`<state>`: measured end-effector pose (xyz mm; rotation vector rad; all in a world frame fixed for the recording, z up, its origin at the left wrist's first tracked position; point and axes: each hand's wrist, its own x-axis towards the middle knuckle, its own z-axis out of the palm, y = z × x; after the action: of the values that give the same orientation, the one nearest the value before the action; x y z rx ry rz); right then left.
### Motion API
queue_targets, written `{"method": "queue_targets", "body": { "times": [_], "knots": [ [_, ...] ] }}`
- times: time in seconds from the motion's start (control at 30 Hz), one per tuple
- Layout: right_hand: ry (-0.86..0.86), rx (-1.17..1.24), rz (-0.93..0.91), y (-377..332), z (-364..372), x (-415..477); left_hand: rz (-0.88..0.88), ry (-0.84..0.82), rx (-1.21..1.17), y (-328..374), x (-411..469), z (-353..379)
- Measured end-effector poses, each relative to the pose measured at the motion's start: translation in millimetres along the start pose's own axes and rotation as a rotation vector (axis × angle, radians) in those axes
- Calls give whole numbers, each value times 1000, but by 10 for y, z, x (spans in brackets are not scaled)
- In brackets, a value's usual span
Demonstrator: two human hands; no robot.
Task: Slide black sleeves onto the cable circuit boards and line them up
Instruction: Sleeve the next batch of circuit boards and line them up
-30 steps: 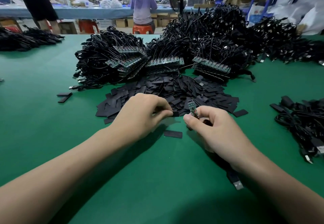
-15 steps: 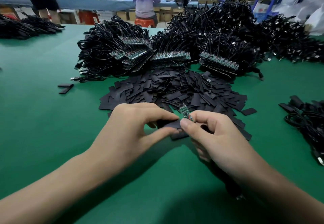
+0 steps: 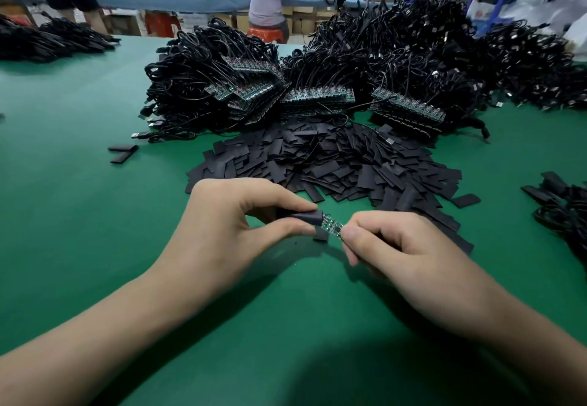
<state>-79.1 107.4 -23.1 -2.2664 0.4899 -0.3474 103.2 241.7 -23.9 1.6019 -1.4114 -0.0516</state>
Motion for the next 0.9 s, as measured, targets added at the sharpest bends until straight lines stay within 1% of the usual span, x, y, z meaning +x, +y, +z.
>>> {"method": "queue_targets", "body": {
  "times": [0.07,0.2,0.33,0.4,0.5,0.53,0.73,0.8,0.9],
  "knots": [
    [-16,-25,5,-13,-2,-2,49,-20,38,-8,4,-12],
    [-43,-48,7,-5,-17,-15,208,-111,155,-36,22,-57],
    [-129,132,76,12,-27,-9,292,-134,198,-68,29,-69],
    [-130,119,58,15,-25,-8,286,-132,185,-75,23,-57],
    [-87,-71,-19,23,-7,-17,227,-144,130,-100,8,-50],
    [-80,-101,-28,19,-4,-22,210,-151,117,-114,8,-48],
    [-95,-126,-10,-3,-19,-30,145,-145,81,-128,-4,-5],
    [-101,-133,-14,-2,-16,-27,165,-161,98,-117,-4,-7],
    [-107,-131,-23,0,17,-24,257,-214,165,-96,-7,-13]
  ]
}}
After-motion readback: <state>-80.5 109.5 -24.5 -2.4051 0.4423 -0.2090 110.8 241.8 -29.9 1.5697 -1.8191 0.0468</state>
